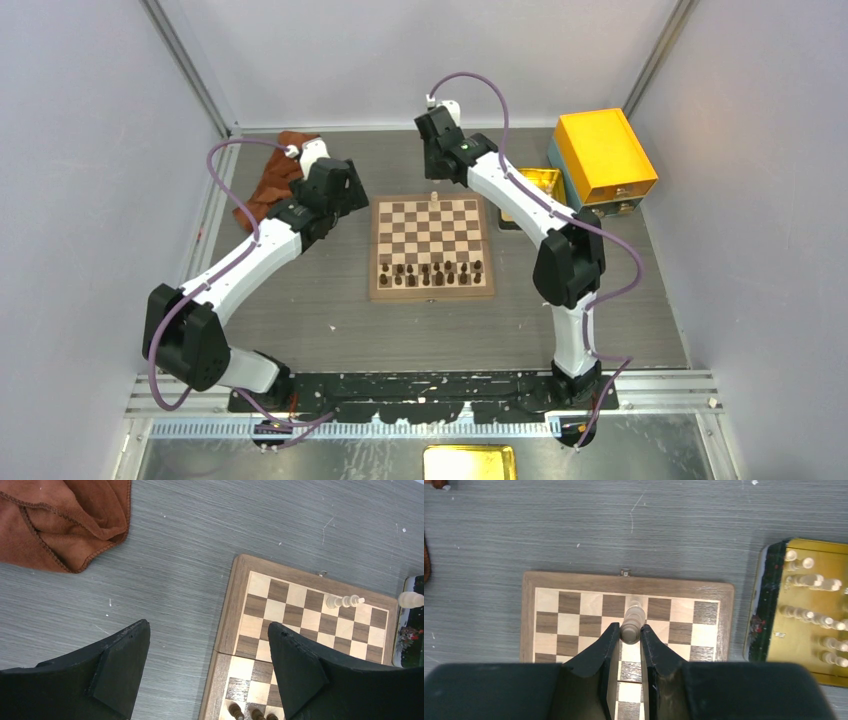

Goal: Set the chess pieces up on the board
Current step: Place the chess piece on the chessboard.

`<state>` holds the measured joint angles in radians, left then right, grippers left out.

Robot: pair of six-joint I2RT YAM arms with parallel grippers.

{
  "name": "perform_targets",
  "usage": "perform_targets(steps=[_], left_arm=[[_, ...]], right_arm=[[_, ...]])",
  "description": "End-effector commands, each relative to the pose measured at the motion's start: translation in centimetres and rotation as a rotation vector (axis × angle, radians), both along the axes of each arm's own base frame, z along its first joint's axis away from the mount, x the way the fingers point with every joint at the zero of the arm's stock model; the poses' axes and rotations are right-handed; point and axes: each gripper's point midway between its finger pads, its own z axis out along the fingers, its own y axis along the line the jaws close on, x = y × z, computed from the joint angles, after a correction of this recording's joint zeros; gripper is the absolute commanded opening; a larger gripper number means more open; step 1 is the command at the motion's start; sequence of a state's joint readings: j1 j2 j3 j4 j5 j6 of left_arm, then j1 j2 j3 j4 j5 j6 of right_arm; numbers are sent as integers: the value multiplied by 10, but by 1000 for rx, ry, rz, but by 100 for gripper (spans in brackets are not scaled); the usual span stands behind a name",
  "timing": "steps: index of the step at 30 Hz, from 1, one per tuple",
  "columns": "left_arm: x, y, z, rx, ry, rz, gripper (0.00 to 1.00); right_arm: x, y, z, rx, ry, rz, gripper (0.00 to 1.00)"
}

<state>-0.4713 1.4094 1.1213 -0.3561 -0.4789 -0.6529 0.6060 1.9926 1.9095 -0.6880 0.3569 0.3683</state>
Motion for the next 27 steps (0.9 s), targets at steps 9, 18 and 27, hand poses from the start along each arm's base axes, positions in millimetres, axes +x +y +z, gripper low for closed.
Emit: perform_targets(steps=[9, 18, 27], left_arm=[[2, 4, 21, -15, -51, 31, 88], [5, 2, 23, -16, -52, 30, 88], [5, 2, 21, -12, -48, 32, 88]], right_arm=[[1, 41, -2, 34, 28, 99, 1], [1, 54, -12, 32, 57, 116, 1], [3, 57, -26, 27, 84, 105, 1]])
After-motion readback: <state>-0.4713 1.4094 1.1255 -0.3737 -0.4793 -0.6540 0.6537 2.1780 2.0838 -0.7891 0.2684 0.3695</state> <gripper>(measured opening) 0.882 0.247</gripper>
